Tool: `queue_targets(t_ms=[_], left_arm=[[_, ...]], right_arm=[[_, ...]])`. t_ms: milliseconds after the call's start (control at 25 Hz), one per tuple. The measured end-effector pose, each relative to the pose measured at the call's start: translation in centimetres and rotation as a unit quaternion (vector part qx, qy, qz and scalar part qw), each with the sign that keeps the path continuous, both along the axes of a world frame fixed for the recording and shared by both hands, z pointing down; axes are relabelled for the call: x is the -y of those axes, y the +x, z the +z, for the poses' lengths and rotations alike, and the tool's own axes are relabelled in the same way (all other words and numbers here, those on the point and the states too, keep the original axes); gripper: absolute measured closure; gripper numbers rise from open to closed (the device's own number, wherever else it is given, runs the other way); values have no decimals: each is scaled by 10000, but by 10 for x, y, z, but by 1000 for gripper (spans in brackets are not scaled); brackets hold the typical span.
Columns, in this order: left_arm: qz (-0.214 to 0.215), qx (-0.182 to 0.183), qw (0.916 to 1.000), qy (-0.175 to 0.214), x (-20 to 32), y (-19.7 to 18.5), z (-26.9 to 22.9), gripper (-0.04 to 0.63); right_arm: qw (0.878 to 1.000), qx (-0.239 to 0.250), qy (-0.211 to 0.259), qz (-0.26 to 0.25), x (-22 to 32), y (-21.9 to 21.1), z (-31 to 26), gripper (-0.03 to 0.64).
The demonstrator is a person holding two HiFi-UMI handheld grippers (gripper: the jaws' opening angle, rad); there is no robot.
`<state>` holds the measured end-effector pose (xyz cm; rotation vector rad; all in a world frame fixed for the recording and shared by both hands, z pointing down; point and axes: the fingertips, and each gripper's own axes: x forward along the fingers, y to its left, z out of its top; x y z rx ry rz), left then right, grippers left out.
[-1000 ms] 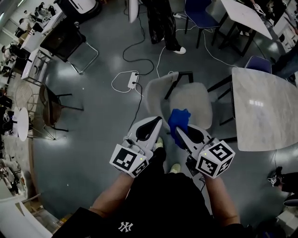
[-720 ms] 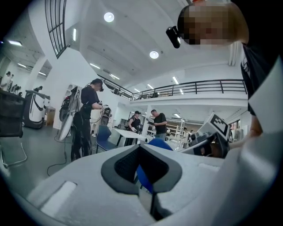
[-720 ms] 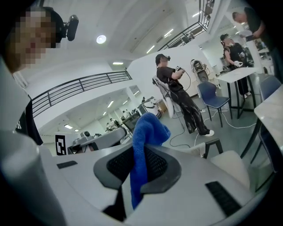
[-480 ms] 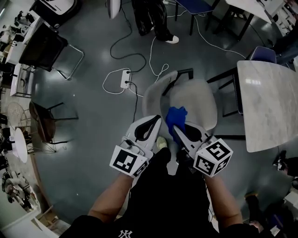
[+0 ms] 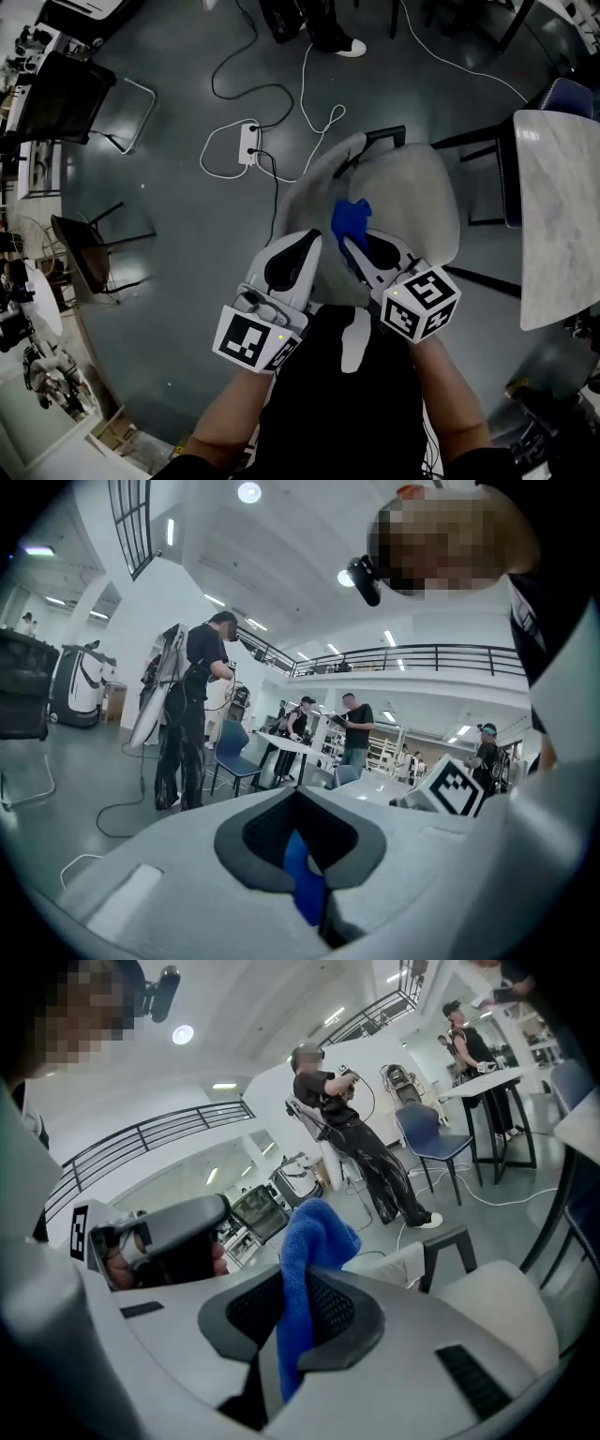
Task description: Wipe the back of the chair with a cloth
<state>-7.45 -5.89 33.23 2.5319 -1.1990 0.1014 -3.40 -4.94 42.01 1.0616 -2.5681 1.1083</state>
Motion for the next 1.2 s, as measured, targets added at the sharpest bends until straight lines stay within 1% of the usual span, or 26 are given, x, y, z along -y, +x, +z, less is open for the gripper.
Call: queue_targets(t_ms=[120, 280, 440, 520, 800, 960, 1120, 1200], left_arm=[[-107, 31, 9999, -91, 22, 14, 30, 588], [-278, 111, 9994, -162, 39, 29, 59, 588], [-639, 243, 9972, -309, 51, 32, 85, 588], [-751, 296, 9961, -357, 56, 35, 95, 588], [-781, 487, 9943, -540, 65, 43, 136, 588], [-821, 540, 9933, -611, 70, 41, 149, 588], [-875, 523, 9927, -642, 70, 36, 153, 588], [-900, 503, 9926, -646, 69, 34, 155, 588]], right_arm=[[9997, 176, -147, 37, 28, 6, 49, 557], [9981, 433, -378, 200, 54, 12, 98, 557], [9965, 554, -532, 332, 71, 12, 139, 557], [9954, 597, -624, 418, 77, 11, 155, 557], [9903, 737, -956, 695, 94, 8, 213, 557], [9880, 717, -1104, 812, 108, 3, 246, 557], [9851, 481, -1317, 1001, 116, -3, 276, 557], [9857, 411, -1322, 963, 119, -10, 283, 557]])
